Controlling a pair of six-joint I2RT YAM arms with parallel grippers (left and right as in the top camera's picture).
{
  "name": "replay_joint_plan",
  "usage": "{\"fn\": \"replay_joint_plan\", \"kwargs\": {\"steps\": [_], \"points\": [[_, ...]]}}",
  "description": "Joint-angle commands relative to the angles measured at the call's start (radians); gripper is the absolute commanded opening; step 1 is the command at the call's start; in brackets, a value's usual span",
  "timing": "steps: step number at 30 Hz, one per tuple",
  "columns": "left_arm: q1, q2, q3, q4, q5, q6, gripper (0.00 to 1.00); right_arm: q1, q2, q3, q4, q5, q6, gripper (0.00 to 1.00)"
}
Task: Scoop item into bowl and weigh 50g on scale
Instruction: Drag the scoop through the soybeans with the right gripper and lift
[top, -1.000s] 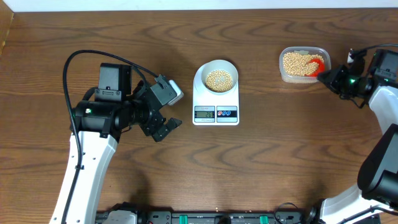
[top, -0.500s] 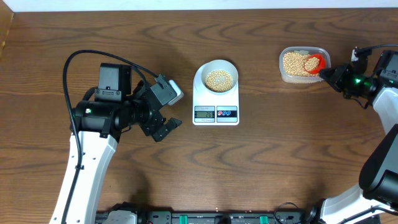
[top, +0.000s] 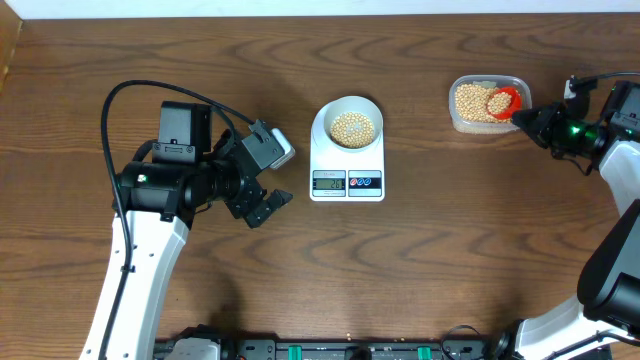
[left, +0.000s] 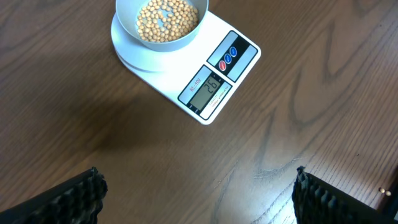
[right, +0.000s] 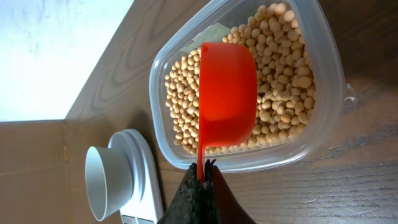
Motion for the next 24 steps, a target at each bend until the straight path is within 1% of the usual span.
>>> {"fn": "replay_joint_plan", "kwargs": {"steps": [1, 12, 20, 24], "points": [[0.005, -0.014, 0.016, -0.003, -0.002, -0.005, 0.98, -0.015, 0.009, -0.007, 0.006, -0.052, 0.026, 0.01], [0.005, -0.014, 0.016, -0.003, -0.002, -0.005, 0.98, -0.036, 0.009, -0.007, 0.030, -0.125, 0.038, 0.01], [0.005, -0.014, 0.016, -0.003, -0.002, -0.005, 0.98, -0.035, 0.009, -0.007, 0.079, -0.211, 0.078, 0.01], [0.005, -0.014, 0.016, -0.003, -0.002, -0.005, 0.98, -0.034, 0.008, -0.007, 0.082, -0.213, 0.105, 0.01]]}}
